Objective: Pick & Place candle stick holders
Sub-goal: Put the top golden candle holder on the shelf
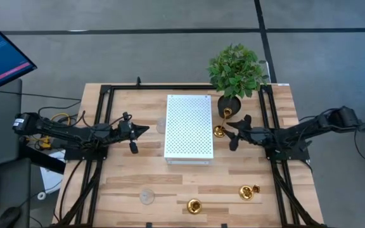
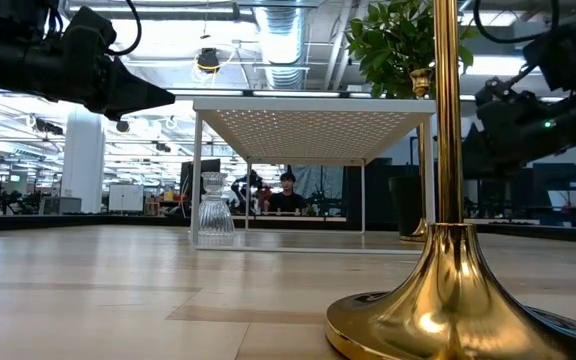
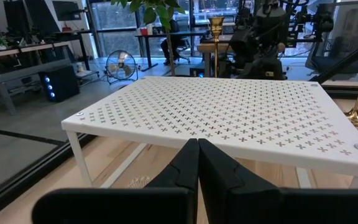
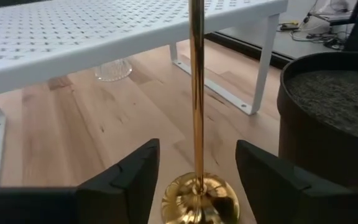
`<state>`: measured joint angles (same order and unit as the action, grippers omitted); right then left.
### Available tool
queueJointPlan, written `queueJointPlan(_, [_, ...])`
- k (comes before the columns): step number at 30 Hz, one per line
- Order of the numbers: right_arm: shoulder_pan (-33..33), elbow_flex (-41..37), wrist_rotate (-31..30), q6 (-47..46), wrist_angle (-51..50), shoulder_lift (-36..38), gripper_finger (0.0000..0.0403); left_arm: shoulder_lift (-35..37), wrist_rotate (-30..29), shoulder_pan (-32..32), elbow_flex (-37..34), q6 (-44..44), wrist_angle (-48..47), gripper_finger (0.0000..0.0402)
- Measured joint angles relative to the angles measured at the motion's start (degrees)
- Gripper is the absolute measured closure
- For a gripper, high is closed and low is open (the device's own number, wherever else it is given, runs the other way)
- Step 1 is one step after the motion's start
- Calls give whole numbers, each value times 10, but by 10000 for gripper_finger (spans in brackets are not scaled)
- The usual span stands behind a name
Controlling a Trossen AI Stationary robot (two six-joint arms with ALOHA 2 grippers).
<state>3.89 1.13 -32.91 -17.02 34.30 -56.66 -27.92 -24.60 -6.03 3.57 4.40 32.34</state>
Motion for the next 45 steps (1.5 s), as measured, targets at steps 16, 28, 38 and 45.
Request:
queueJointPlan(16, [-8, 19, 0, 0, 161, -183, 235, 0, 0, 0, 0, 0, -1, 394])
queueJointPlan(28, [-24, 55, -1, 5, 145, -243, 326, 0, 0, 0, 0, 0, -2, 394])
queueJointPlan(38, [-7, 55, -7, 5, 117, -202, 391, 0, 0, 0, 0, 0, -2, 394])
queueJointPlan(45, [22, 61, -60, 5, 43, -122, 398, 0, 0, 0, 0, 0, -2, 394])
